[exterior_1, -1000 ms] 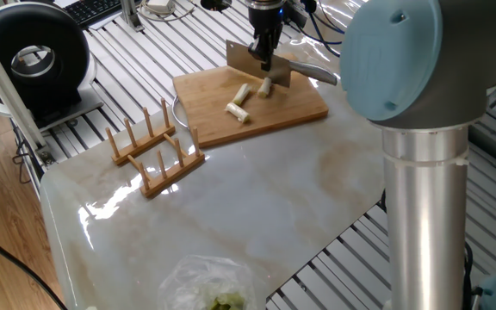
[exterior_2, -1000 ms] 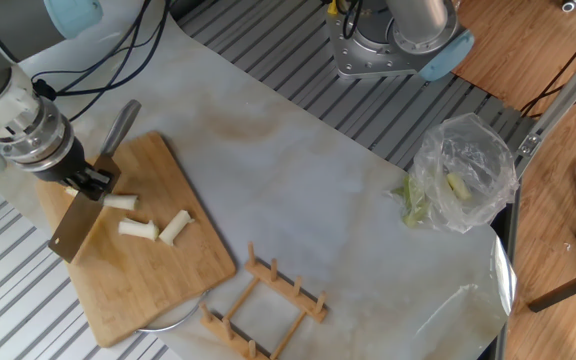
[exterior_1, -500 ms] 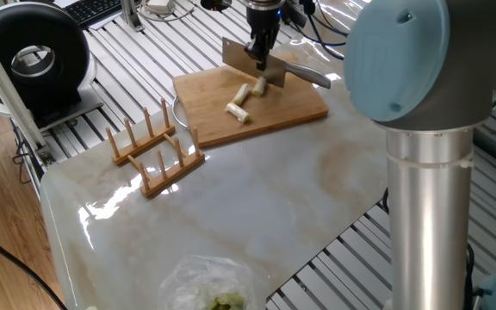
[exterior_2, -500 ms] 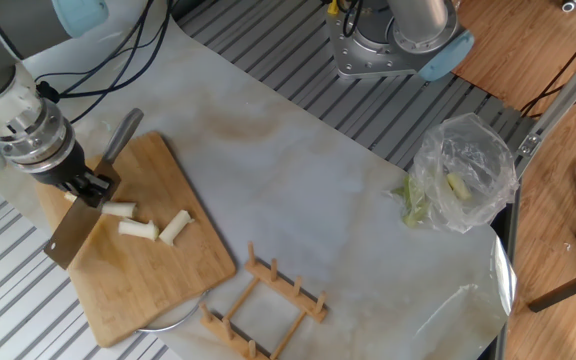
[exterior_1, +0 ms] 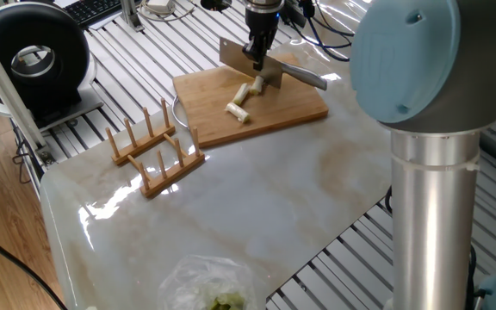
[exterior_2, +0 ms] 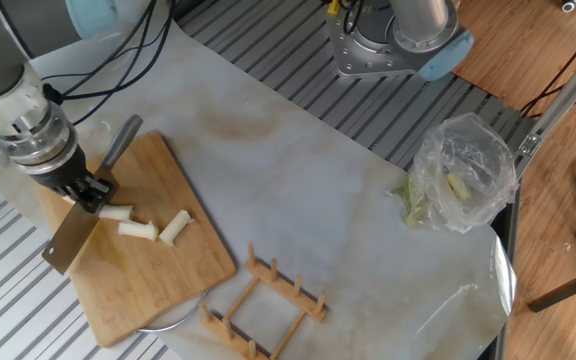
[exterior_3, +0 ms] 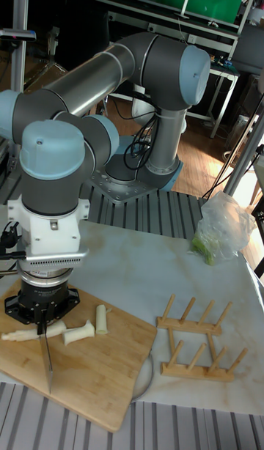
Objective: Chop the scallions
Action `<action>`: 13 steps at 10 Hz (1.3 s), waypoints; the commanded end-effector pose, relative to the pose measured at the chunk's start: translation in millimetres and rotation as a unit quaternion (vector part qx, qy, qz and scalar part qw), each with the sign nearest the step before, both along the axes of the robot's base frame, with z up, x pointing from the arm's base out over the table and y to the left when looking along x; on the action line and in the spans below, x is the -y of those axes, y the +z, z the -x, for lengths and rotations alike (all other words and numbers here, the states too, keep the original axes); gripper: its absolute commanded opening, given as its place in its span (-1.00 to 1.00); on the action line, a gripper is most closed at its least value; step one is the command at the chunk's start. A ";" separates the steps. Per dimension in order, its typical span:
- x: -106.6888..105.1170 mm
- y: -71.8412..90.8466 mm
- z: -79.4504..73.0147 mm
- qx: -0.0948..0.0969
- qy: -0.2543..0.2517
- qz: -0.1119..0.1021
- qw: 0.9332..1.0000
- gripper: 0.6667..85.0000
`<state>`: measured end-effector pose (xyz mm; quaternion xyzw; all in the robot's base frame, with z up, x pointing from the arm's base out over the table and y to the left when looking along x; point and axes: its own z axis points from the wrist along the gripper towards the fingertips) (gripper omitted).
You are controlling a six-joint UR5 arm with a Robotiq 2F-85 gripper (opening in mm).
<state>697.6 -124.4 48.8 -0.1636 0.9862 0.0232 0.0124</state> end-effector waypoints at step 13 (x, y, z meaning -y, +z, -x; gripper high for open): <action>4.2 8.3 -0.8 0.014 0.008 -0.023 1.000 -0.98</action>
